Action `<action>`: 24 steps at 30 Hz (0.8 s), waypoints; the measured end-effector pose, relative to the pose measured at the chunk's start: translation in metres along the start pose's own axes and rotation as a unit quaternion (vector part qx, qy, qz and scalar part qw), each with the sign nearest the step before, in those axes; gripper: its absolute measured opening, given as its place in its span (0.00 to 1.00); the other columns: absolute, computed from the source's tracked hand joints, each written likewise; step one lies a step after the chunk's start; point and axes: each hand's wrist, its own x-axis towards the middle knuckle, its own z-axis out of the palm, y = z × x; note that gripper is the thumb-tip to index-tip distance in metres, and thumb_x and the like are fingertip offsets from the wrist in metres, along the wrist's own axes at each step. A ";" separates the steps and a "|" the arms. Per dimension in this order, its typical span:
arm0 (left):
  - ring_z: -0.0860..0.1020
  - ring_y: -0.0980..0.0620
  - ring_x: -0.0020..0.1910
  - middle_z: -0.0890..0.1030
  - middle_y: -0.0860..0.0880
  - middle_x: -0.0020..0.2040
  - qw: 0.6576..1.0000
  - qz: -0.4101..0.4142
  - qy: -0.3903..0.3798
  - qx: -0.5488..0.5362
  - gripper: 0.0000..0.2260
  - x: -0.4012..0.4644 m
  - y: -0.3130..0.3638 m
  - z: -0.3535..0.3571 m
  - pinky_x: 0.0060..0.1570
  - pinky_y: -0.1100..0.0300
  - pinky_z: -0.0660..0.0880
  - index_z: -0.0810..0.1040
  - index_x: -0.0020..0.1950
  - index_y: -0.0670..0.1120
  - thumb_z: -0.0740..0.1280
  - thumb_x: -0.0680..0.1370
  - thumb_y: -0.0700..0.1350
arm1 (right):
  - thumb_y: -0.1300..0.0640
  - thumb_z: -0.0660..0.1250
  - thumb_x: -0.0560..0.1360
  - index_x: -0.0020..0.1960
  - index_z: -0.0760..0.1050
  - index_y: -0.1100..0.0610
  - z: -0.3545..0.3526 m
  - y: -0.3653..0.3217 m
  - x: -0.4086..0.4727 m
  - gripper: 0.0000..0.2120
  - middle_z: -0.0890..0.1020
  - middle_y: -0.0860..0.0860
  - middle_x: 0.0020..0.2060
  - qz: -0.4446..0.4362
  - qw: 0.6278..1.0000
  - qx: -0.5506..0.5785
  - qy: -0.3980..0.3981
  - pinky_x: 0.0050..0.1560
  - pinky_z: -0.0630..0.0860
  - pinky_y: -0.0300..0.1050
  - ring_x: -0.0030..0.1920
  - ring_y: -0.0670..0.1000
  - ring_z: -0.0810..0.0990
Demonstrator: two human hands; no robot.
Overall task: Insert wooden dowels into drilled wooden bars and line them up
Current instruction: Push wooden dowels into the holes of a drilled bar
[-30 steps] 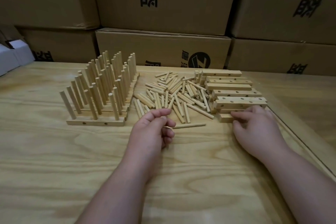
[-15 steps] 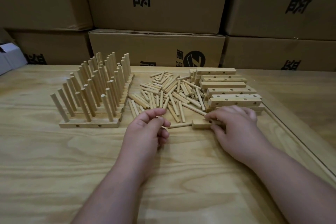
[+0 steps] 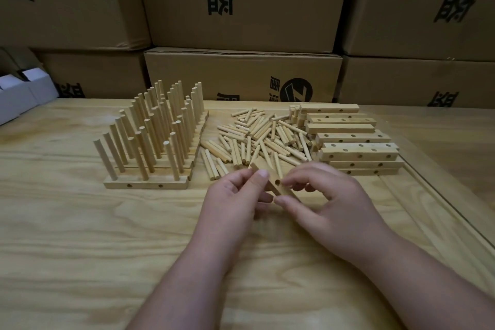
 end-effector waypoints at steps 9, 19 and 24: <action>0.83 0.53 0.34 0.85 0.48 0.38 0.982 -0.051 0.068 -0.171 0.16 0.001 0.011 -0.002 0.32 0.59 0.80 0.88 0.42 0.48 0.64 0.82 0.48 | 0.52 0.66 0.79 0.66 0.77 0.43 0.000 0.024 -0.005 0.16 0.73 0.31 0.62 0.146 0.976 -0.111 -0.117 0.64 0.60 0.24 0.66 0.35 0.69; 0.84 0.55 0.34 0.86 0.49 0.37 0.981 -0.053 0.057 -0.176 0.15 0.002 0.010 -0.003 0.31 0.60 0.79 0.89 0.45 0.48 0.64 0.82 0.49 | 0.47 0.68 0.78 0.57 0.81 0.42 0.003 0.023 -0.003 0.09 0.74 0.36 0.45 0.172 0.959 -0.189 -0.125 0.63 0.69 0.48 0.53 0.41 0.70; 0.85 0.54 0.36 0.87 0.47 0.40 0.984 -0.052 0.043 -0.168 0.15 0.000 0.012 -0.001 0.33 0.60 0.80 0.89 0.45 0.49 0.64 0.83 0.49 | 0.49 0.68 0.78 0.49 0.79 0.41 0.004 0.024 -0.004 0.03 0.74 0.36 0.44 0.172 0.967 -0.163 -0.097 0.59 0.72 0.47 0.51 0.39 0.71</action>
